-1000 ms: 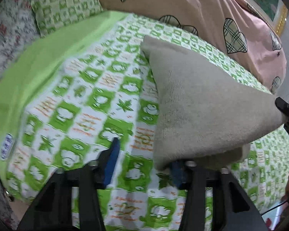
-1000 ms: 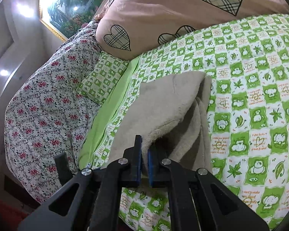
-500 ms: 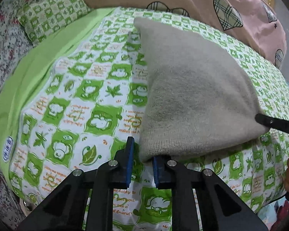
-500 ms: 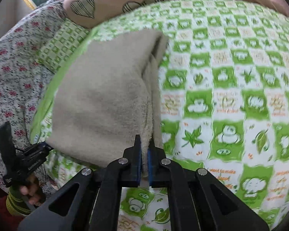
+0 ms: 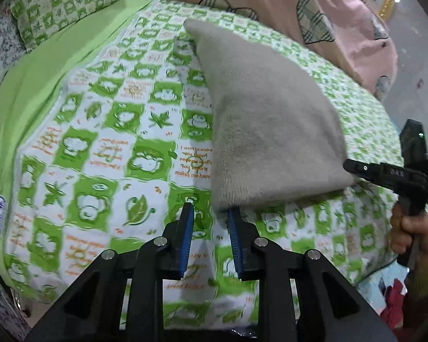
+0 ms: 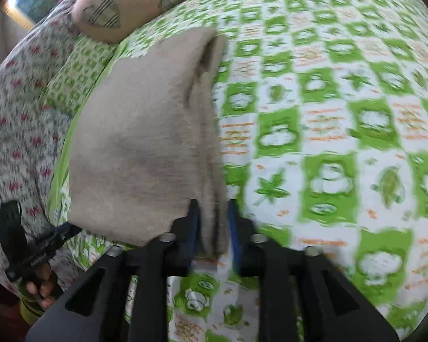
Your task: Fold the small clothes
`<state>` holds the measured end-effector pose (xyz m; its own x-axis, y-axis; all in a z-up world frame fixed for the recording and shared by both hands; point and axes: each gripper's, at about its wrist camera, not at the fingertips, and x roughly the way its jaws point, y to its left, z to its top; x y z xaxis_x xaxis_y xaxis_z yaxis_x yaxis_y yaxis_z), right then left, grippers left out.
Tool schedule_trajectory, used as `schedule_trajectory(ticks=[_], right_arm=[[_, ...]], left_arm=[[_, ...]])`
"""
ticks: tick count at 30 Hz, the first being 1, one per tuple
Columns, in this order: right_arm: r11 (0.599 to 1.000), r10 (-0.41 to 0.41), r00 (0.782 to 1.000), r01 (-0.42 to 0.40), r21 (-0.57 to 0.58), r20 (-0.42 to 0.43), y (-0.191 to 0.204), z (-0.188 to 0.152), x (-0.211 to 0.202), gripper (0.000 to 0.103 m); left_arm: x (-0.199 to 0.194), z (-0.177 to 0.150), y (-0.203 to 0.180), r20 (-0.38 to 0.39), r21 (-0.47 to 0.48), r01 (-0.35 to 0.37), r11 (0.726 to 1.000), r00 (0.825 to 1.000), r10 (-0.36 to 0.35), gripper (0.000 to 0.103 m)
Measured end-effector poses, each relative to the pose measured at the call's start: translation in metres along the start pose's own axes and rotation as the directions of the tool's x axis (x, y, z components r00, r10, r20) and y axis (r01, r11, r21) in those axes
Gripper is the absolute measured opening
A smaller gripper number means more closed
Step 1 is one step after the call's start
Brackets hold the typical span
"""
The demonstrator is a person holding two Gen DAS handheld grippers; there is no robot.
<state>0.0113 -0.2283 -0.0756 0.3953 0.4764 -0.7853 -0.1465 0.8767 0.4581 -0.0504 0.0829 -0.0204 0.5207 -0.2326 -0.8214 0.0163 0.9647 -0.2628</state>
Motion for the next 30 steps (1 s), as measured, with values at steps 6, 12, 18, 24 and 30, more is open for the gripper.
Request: schedule_trajectory(ticks=[6,12,18,24,30], right_arm=[[1.0,0.025,0.992,-0.024,-0.005,0.127,0.017,0.027,-0.041,0.027],[0.993,0.088,0.987,-0.076,-0.088,0.134,0.064,0.072,-0.005,0.027],[0.996,0.037,0.997,-0.032,-0.08,0.062,0.053,0.082,0.038,0.024],[0.997,0.026,0.997,-0.021,-0.068,0.07,0.034,0.088,0.056,0.005],[0.997,0.038,0.996,-0.032,-0.067,0.087,0.039,0.078,0.035,0.007]], left_arm=[[-0.015,0.046,-0.009,0.097,0.026,0.098,0.995,0.99,-0.1,0.027],[0.009,0.102,-0.036,0.147,0.089,0.156,0.984,0.975,-0.168,0.027],[0.062,0.107,-0.026,0.04,0.052,0.106,0.993,0.993,-0.108,0.009],[0.068,0.103,-0.026,0.05,0.038,0.108,0.993,0.993,-0.11,0.008],[0.04,0.09,-0.028,0.08,0.037,0.144,0.989,0.986,-0.147,0.008]])
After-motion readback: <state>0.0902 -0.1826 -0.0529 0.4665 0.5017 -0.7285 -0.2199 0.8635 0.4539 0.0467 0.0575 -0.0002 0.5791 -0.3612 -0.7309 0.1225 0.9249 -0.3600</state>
